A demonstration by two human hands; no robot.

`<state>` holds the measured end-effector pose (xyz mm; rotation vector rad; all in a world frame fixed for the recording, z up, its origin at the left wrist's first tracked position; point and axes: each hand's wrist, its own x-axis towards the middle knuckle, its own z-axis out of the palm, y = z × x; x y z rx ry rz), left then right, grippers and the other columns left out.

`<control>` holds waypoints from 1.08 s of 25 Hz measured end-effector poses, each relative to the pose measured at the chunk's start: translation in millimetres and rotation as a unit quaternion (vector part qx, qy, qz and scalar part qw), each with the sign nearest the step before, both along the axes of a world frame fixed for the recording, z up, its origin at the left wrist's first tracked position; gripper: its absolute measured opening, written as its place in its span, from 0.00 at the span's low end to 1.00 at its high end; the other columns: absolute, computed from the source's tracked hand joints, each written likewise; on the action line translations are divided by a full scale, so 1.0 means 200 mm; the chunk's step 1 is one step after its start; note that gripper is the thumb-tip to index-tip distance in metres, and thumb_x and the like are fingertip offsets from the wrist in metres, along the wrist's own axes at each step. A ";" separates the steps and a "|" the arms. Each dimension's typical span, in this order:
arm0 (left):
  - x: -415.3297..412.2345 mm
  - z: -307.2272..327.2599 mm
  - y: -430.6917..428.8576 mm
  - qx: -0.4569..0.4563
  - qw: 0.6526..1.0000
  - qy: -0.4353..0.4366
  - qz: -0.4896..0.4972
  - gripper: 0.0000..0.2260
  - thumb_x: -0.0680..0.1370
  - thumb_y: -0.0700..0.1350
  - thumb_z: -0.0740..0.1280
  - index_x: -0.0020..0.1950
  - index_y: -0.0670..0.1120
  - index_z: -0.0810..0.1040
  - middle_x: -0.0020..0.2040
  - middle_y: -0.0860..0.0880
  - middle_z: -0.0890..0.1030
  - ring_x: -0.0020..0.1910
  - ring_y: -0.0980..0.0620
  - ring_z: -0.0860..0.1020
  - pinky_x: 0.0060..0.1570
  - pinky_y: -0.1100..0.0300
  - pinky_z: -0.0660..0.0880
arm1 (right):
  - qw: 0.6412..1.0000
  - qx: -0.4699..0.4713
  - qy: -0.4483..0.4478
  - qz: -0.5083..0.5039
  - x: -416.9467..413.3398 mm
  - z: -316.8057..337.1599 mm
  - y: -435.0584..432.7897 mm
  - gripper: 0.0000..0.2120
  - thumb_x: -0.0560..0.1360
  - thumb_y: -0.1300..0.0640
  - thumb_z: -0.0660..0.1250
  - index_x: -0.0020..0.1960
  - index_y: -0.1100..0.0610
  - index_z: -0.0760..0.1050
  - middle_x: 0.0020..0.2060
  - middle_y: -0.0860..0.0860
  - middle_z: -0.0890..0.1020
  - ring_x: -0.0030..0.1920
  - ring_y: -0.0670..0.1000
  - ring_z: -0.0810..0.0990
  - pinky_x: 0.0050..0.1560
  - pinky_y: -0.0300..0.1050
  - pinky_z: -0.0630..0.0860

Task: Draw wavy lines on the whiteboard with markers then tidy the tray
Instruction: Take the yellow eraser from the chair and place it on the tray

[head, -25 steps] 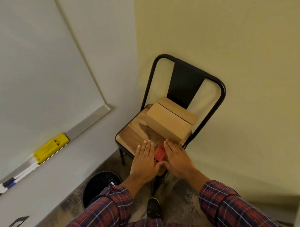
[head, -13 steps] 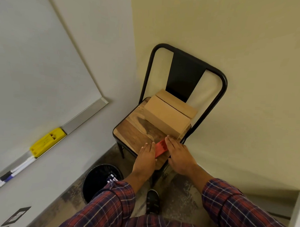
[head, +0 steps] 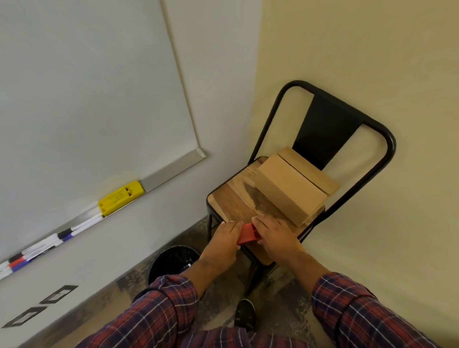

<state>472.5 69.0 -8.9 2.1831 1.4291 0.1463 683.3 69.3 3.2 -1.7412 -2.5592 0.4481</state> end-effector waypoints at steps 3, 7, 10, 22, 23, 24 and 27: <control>-0.17 0.03 -0.03 0.008 1.000 -0.003 0.027 0.32 0.82 0.41 0.69 0.84 0.46 0.60 0.79 0.45 0.69 0.80 0.44 0.63 0.84 0.46 0.53 | 0.999 0.011 0.004 0.033 -0.18 0.01 0.04 0.32 0.80 0.54 0.70 0.80 0.56 0.63 0.76 0.54 0.70 0.77 0.56 0.67 0.77 0.54 0.61; -0.45 0.05 -0.10 0.033 0.997 0.010 0.067 0.32 0.83 0.44 0.69 0.85 0.45 0.59 0.81 0.44 0.67 0.81 0.44 0.63 0.84 0.47 0.55 | 0.997 0.022 0.009 0.071 -0.47 0.02 0.06 0.31 0.78 0.54 0.72 0.78 0.56 0.66 0.72 0.53 0.74 0.73 0.56 0.72 0.73 0.53 0.69; -0.70 0.05 -0.14 0.060 0.995 0.016 0.081 0.32 0.82 0.44 0.70 0.84 0.45 0.61 0.79 0.43 0.70 0.78 0.42 0.67 0.82 0.45 0.60 | 0.996 0.030 0.014 0.088 -0.73 0.06 0.06 0.30 0.77 0.54 0.72 0.77 0.57 0.68 0.71 0.54 0.75 0.72 0.55 0.73 0.72 0.52 0.70; -1.89 0.20 -0.35 0.156 0.968 0.018 0.198 0.26 0.80 0.46 0.71 0.78 0.44 0.71 0.69 0.43 0.76 0.67 0.44 0.74 0.72 0.50 0.74 | 0.981 0.074 0.031 0.176 -1.98 0.15 0.04 0.28 0.76 0.56 0.73 0.74 0.58 0.70 0.68 0.55 0.77 0.68 0.58 0.76 0.65 0.55 0.75; -1.98 0.21 -0.38 0.163 0.963 0.018 0.214 0.25 0.81 0.46 0.71 0.77 0.44 0.71 0.69 0.44 0.76 0.68 0.45 0.74 0.72 0.51 0.73 | 0.980 0.074 0.037 0.182 -2.09 0.16 0.02 0.28 0.75 0.56 0.74 0.73 0.58 0.70 0.67 0.56 0.77 0.68 0.59 0.76 0.65 0.55 0.75; -2.06 0.22 -0.41 0.169 0.958 0.019 0.229 0.24 0.82 0.47 0.71 0.77 0.45 0.71 0.69 0.44 0.76 0.68 0.46 0.75 0.72 0.52 0.73 | 0.979 0.072 0.044 0.186 -2.19 0.17 0.01 0.28 0.75 0.57 0.74 0.73 0.58 0.71 0.67 0.56 0.78 0.67 0.59 0.77 0.65 0.55 0.76; -2.31 0.24 -0.49 0.174 0.947 0.026 0.268 0.23 0.82 0.50 0.71 0.76 0.47 0.72 0.69 0.45 0.78 0.68 0.46 0.76 0.72 0.52 0.74 | 0.972 0.071 0.069 0.212 -2.50 0.19 -0.04 0.30 0.73 0.57 0.78 0.72 0.59 0.73 0.65 0.56 0.80 0.65 0.59 0.79 0.65 0.54 0.77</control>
